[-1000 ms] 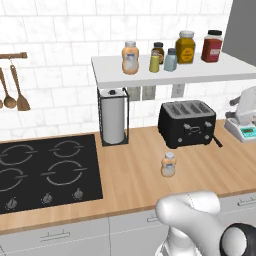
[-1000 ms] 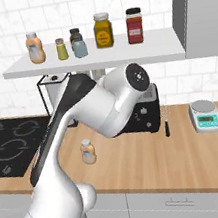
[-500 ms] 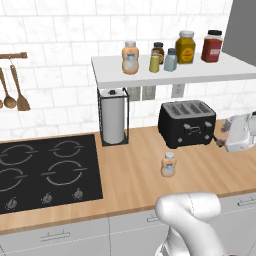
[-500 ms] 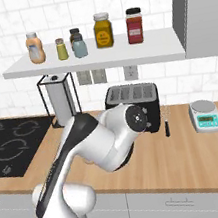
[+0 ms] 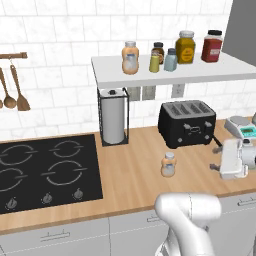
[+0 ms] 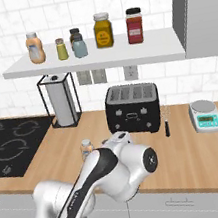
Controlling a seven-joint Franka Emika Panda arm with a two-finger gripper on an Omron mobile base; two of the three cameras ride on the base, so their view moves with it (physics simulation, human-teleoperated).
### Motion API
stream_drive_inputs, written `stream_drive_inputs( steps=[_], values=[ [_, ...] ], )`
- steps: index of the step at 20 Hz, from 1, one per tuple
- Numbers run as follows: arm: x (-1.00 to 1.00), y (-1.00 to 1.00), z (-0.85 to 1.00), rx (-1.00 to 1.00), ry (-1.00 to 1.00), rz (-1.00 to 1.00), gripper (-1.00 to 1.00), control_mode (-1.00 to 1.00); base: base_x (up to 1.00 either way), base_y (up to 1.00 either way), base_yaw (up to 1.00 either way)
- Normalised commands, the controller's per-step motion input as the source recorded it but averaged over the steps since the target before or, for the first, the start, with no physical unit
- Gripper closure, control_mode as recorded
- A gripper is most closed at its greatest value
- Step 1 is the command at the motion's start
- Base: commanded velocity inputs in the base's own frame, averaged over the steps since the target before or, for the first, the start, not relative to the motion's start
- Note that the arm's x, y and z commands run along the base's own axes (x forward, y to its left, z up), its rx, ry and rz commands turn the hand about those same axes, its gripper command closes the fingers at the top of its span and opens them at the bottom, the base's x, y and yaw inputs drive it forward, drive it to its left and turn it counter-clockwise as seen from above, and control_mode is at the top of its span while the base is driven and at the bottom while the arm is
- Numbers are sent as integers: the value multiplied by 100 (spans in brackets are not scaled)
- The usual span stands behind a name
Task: Put the shaker and condiment bottle from the counter next to their counterparts in the cabinet.
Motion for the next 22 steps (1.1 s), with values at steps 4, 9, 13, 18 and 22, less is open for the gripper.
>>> stream_drive_inputs(
  steps=[4,9,13,18,22],
  values=[
    [4,3,-49,17,0,0,-100,-100,0,0,0],
    [7,0,-44,16,1,0,-100,-100,0,0,0],
    [23,1,-23,9,4,0,-100,-100,0,0,0],
    [46,7,-4,0,9,0,-100,-100,0,0,0],
    [31,3,-10,-1,2,11,-100,-100,0,0,0]
  ],
)
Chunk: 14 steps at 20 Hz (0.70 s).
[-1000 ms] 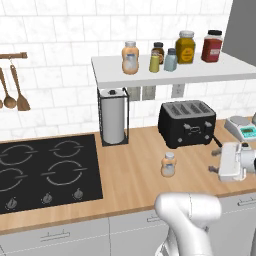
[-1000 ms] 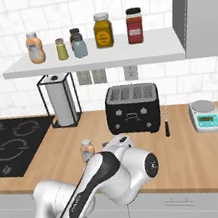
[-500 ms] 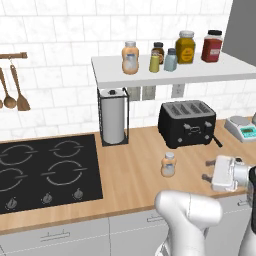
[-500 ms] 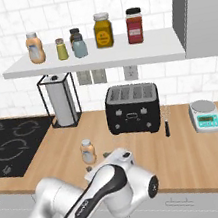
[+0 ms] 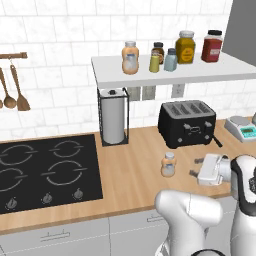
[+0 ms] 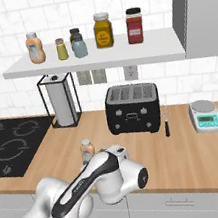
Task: Put the shaker and condiment bottle from the counter next to their counterparts in the cabinet.
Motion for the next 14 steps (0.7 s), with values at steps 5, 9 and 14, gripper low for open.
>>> stream_drive_inputs(
  steps=[5,9,14],
  values=[
    [4,0,-24,0,-1,17,-100,-100,0,0,0],
    [3,0,-7,2,0,2,-100,-100,0,0,0],
    [14,0,-1,3,2,0,-100,-100,0,0,0]
  ],
)
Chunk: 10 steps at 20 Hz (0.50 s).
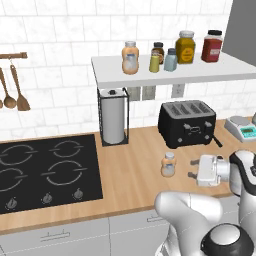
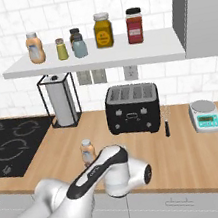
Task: Put the shaker and condiment bottle from the counter next to their counterparts in the cabinet.
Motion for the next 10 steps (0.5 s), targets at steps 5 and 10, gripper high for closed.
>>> stream_drive_inputs(
  steps=[5,10],
  values=[
    [9,10,-7,0,1,2,-100,-100,0,0,0],
    [7,3,0,0,0,3,-100,-100,0,0,0]
  ],
)
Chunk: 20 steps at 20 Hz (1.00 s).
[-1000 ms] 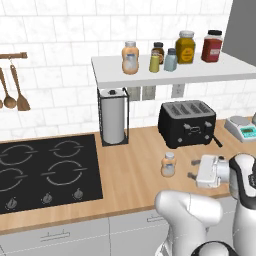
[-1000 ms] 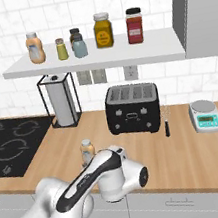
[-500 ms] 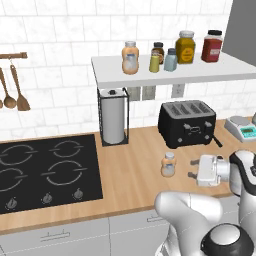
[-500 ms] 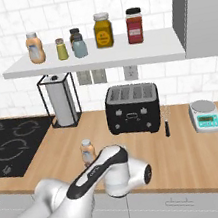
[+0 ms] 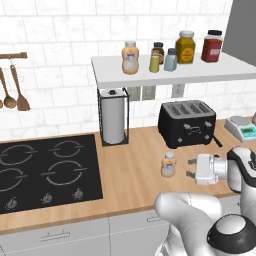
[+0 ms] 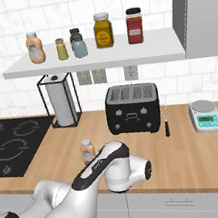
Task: Put the shaker and condiment bottle from the counter next to their counterparts in the cabinet.
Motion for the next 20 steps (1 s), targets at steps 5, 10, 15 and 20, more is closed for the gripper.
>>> stream_drive_inputs(
  steps=[5,10,15,20],
  values=[
    [13,2,0,0,0,1,-100,-100,0,0,0],
    [20,1,0,0,0,2,-100,-100,0,0,0],
    [22,0,0,0,0,6,-100,-100,0,0,0],
    [19,0,0,0,0,11,-100,-100,0,0,0]
  ],
)
